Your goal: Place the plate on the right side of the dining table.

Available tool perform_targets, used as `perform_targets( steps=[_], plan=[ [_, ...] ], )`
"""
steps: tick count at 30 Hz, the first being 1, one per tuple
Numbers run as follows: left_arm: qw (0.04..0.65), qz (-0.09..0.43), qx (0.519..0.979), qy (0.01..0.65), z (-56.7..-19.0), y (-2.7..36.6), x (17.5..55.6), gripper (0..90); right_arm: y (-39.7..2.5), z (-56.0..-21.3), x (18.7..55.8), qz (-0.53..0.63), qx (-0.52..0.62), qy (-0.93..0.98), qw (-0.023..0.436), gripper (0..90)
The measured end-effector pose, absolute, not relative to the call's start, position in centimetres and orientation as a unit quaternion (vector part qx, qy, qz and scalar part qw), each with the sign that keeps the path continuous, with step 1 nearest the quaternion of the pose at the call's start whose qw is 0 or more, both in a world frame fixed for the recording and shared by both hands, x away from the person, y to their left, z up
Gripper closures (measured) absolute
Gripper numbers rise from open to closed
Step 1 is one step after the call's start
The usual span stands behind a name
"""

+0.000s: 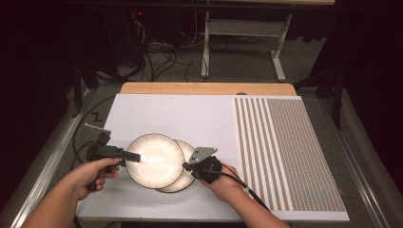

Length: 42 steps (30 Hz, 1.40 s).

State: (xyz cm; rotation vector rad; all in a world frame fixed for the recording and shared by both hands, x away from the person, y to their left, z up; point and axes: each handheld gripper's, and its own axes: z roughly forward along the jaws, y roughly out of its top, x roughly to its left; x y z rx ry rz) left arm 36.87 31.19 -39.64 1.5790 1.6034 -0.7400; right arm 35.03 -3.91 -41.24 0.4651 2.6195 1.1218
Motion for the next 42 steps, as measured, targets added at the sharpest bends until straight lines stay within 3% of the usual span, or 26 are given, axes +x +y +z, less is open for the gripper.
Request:
perform_targets(
  steps=[19, 42],
  plan=[
    [0.353, -0.268, 0.617, 0.651, -40.00, 30.71, 37.10, 72.0, -3.88, -41.22, 35.03, 0.383, 0.159, 0.901, 0.129, 90.0],
    [0.347, -0.242, 0.628, 0.653, -39.70, 30.52, 36.85, 78.8, -3.88, -41.19, 35.03, 0.382, 0.160, 0.901, 0.129, 90.0]
  ],
)
